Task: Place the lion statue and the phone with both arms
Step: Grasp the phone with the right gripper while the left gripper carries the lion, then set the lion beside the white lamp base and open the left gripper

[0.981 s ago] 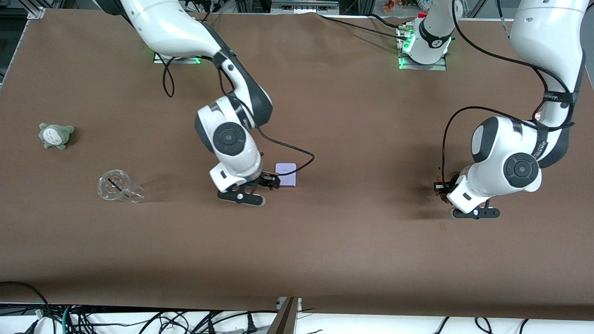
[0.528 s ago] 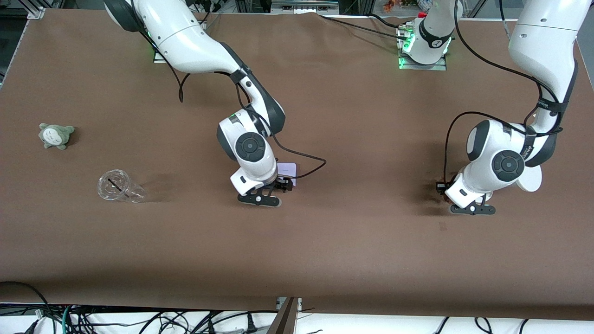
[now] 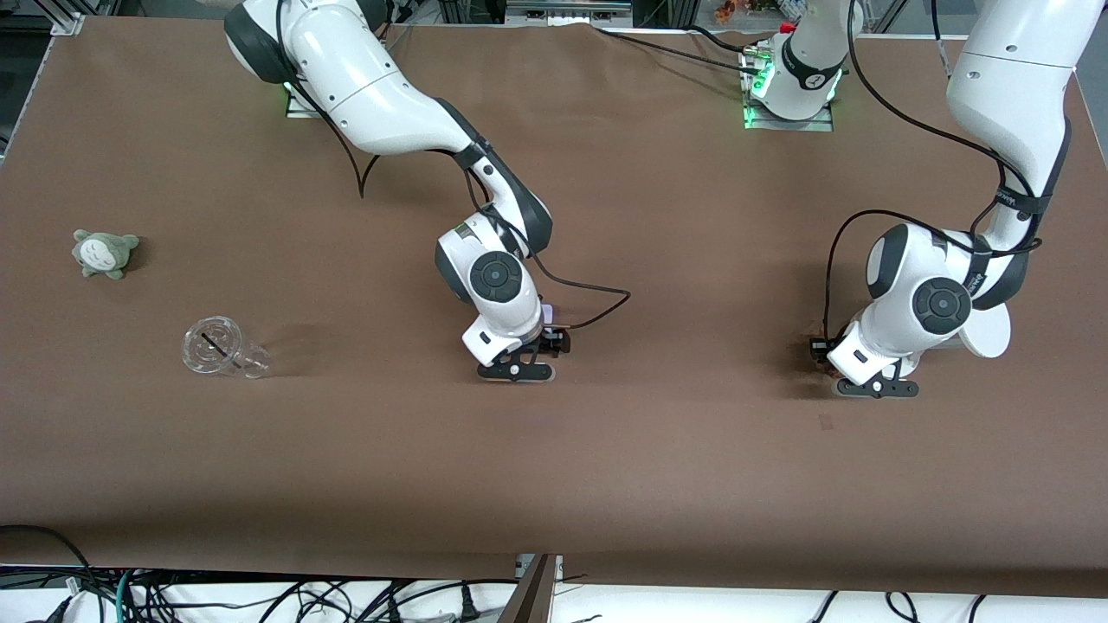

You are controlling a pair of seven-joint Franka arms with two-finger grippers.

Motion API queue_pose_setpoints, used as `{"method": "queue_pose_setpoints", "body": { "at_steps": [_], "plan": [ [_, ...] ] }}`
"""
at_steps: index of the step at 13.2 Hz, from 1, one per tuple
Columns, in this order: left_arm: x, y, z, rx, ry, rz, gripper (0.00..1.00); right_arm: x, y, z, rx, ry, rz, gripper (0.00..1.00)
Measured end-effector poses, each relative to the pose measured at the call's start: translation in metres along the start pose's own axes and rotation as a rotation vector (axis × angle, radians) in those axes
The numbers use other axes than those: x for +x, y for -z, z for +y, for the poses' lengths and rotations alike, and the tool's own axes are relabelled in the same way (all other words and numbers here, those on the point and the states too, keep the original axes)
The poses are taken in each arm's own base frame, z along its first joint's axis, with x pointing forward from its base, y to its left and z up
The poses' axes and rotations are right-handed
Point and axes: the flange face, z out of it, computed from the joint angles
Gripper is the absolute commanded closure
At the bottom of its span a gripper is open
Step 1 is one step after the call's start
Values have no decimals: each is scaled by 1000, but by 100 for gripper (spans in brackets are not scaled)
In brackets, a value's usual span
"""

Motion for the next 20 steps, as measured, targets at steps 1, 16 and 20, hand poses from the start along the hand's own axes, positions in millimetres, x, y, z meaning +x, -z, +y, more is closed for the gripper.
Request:
{"method": "queue_pose_setpoints", "body": {
  "at_steps": [1, 16, 20],
  "plan": [
    [0, 0, 2, -1, 1, 1, 4, 0, 0, -1, 0, 4, 0, 0],
    [16, 233, 24, 82, 14, -42, 0, 6, 13, 5, -44, -2, -35, 65],
    [9, 309, 21, 71, 38, -12, 0, 48, 101, 43, -56, 10, -41, 65]
  ]
}}
